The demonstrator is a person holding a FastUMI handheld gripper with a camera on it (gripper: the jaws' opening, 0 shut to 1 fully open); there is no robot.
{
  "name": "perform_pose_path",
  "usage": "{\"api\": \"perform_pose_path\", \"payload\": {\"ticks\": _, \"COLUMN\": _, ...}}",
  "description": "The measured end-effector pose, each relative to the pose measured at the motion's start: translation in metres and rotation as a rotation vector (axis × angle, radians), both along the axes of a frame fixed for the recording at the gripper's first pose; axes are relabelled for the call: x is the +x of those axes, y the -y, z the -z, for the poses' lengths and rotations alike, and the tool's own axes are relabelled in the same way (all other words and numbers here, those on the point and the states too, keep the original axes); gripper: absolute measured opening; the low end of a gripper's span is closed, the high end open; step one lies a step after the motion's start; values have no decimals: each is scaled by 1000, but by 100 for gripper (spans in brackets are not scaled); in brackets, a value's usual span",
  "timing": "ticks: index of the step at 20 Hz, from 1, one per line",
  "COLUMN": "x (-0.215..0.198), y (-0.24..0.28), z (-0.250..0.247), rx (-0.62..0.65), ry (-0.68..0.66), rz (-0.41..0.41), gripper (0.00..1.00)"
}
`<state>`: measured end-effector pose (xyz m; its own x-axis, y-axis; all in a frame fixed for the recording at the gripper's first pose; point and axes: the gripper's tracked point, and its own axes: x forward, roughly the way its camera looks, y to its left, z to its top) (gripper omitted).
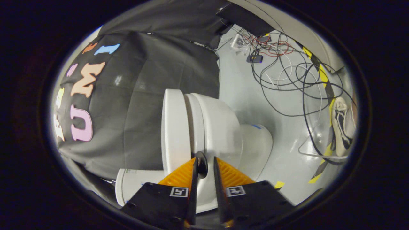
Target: Open the toilet lid.
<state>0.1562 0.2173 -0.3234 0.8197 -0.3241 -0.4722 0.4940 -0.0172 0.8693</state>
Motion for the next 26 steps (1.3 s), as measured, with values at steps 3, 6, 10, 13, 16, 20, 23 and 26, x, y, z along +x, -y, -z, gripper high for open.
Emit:
{"api": "perform_pose_path", "payload": {"ticks": 3, "x": 5, "y": 4, "z": 0, "rx": -5, "ry": 3, "rz": 9, "gripper": 12}}
{"api": "perform_pose_path", "payload": {"ticks": 6, "x": -2, "y": -1, "z": -5, "rx": -42, "ry": -23, "rz": 16, "gripper": 4}}
{"api": "perform_pose_path", "payload": {"ticks": 10, "x": 1, "y": -3, "z": -25, "rx": -117, "ry": -42, "rz": 7, "gripper": 2}}
{"api": "perform_pose_path", "payload": {"ticks": 13, "x": 2, "y": -6, "z": -45, "rx": -201, "ry": -88, "rz": -34, "gripper": 1}}
{"api": "perform_pose_path", "payload": {"ticks": 16, "x": 8, "y": -7, "z": -77, "rx": -298, "ry": -90, "rz": -67, "gripper": 2}}
{"api": "perform_pose_path", "payload": {"ticks": 20, "x": 17, "y": -19, "z": -127, "rx": -441, "ry": -57, "rz": -102, "gripper": 1}}
{"api": "perform_pose_path", "payload": {"ticks": 23, "x": 32, "y": -37, "z": -167, "rx": -574, "ry": -15, "rz": -165, "gripper": 1}}
{"api": "perform_pose_path", "payload": {"ticks": 26, "x": 42, "y": -51, "z": -192, "rx": -698, "ry": -12, "rz": -216, "gripper": 4}}
